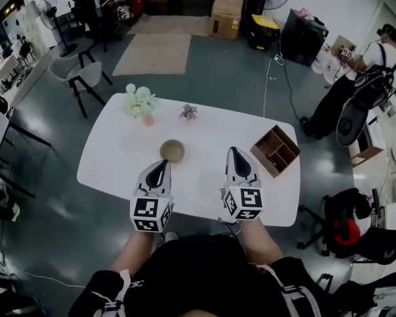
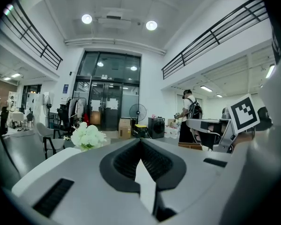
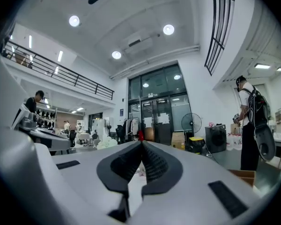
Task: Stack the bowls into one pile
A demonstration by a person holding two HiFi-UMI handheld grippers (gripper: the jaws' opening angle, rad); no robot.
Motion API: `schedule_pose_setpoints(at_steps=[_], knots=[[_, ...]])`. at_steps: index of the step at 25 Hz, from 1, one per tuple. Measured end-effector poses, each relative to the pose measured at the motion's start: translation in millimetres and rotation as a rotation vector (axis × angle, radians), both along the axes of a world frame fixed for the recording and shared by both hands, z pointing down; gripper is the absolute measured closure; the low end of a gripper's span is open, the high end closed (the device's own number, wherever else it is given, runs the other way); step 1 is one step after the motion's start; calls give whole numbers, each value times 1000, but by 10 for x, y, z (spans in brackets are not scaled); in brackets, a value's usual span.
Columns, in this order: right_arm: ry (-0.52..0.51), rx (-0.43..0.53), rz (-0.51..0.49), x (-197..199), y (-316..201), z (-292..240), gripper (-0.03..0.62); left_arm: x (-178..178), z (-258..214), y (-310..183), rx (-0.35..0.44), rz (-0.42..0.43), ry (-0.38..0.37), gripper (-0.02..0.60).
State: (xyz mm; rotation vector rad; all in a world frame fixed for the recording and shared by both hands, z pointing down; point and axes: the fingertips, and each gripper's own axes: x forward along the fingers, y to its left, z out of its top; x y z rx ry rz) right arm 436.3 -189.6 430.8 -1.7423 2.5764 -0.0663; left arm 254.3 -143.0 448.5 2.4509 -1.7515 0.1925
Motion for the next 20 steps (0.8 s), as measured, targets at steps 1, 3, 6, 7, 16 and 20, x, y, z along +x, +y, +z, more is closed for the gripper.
schedule_pose_setpoints(at_steps=[1, 3, 6, 7, 16, 20], knots=[[1, 3, 1, 11, 4, -6, 582, 28, 1, -10, -2, 6, 2, 569], [0, 10, 3, 31, -5, -25, 582, 74, 9, -26, -4, 13, 0, 569], [-3, 17, 0, 63, -22, -31, 582, 126, 24, -34, -3, 13, -5, 569], [-4, 17, -1, 73, -24, -26, 581, 138, 29, -34, -2, 11, -5, 569], [1, 19, -29, 70, 6, 22, 580, 166, 27, -6, 7, -18, -11, 569], [13, 21, -47, 63, 62, 47, 580, 209, 42, 40, 8, -26, -14, 569]])
